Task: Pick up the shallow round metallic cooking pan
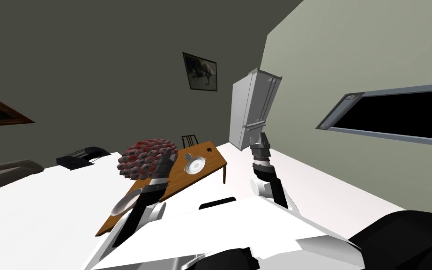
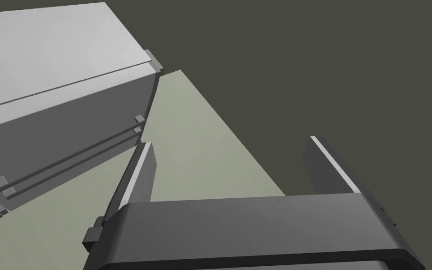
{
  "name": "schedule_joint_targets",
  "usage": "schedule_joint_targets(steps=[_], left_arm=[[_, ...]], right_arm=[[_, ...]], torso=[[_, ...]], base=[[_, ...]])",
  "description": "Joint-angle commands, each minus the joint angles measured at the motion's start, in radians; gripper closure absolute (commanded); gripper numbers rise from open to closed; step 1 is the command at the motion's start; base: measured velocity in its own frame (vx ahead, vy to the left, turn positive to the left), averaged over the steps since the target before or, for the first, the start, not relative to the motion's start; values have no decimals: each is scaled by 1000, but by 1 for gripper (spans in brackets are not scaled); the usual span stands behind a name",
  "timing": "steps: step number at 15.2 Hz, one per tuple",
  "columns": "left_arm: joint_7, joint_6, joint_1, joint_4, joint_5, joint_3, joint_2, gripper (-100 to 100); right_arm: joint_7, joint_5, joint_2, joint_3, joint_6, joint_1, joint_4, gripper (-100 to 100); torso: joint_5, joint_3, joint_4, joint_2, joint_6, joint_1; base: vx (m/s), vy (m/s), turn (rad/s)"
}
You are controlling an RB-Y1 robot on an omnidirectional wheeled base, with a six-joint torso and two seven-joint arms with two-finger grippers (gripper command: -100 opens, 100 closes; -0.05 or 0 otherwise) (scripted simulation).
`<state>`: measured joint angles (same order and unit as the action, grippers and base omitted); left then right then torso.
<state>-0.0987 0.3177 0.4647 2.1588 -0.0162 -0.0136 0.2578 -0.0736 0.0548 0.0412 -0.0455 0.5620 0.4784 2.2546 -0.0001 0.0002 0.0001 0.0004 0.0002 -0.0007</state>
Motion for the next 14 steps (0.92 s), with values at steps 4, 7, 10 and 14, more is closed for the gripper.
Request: schedule_joint_targets(steps=[4, 7, 10, 14], left_arm=[[4, -111, -28, -88, 22, -28, 21, -100], [7, -177, -46, -146, 36, -45, 26, -100], [8, -210, -56, -176, 43, -54, 26, -100], [11, -278, -74, -236, 57, -72, 23, -100]], right_arm=[[0, 0, 0, 0, 0, 0, 0, 0], [0, 0, 0, 0, 0, 0, 0, 0], [0, 0, 0, 0, 0, 0, 0, 0], [0, 0, 0, 0, 0, 0, 0, 0]], torso=[[0, 0, 0, 0, 0, 0], [0, 0, 0, 0, 0, 0], [0, 0, 0, 0, 0, 0], [0, 0, 0, 0, 0, 0]], base=[[-9, -20, -105], [-8, -18, -72], [-2, -13, -66], [0, -14, -75]])
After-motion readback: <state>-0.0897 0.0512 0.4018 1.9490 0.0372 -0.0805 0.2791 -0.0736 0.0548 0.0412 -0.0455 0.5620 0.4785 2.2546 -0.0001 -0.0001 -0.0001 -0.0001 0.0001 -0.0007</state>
